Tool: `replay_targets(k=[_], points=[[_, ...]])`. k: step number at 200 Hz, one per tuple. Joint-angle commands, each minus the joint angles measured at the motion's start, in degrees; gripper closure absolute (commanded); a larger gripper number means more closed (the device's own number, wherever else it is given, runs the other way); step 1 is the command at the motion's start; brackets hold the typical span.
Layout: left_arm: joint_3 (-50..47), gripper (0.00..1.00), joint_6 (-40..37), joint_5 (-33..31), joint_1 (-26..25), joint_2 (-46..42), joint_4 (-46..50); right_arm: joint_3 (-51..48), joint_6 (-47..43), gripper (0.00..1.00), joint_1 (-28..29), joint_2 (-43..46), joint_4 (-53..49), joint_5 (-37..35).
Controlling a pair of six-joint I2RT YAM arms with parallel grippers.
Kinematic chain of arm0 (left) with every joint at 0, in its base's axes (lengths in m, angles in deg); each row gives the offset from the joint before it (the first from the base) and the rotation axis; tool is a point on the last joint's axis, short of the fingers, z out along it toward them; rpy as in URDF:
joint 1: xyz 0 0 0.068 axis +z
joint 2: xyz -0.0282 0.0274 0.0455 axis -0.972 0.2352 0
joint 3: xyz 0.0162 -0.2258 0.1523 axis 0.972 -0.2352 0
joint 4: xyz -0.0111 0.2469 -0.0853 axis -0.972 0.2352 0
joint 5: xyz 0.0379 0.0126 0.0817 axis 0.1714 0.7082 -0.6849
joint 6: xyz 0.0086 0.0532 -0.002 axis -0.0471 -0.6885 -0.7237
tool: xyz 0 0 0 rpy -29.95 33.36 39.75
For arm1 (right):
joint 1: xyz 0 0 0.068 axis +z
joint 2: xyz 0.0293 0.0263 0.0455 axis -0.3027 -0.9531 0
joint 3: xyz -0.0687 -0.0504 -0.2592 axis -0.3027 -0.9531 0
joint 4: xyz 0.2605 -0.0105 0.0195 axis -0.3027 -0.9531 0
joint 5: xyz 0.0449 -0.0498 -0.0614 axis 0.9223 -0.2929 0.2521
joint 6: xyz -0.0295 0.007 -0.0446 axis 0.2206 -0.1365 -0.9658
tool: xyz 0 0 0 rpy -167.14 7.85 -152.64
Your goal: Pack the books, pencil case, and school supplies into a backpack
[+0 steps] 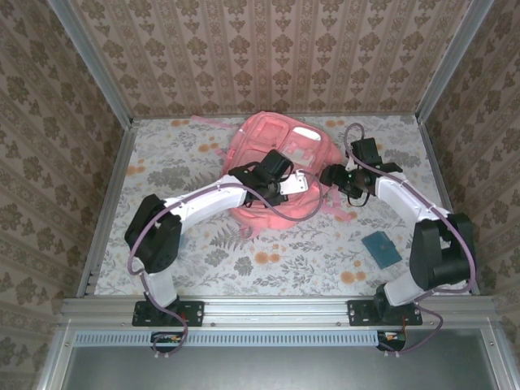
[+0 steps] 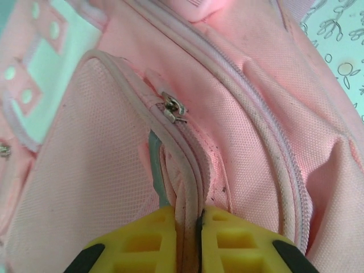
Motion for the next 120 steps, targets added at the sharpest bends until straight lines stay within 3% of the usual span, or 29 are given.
replay_targets(k=[1,46,84,120], points=[[-1.89,0.96,1.21,0.70,1.33,-5.28,-2.40,3.60,-2.56,0.30,-0.44,-3.80,1.53,5.89],[-4.56,0.98,2.78,1.52,1.92,-8.29,-3.47,7.94,2.07,0.33,-1.77,-10.34,7.34,13.62],[-5.72,1.00,3.55,0.86,2.27,-9.84,-5.87,10.07,0.64,0.33,-1.76,-14.71,7.87,17.16],[-6.17,1.00,3.91,1.17,2.76,-10.91,-7.10,13.31,-5.84,0.22,-1.77,-18.41,5.98,19.08]])
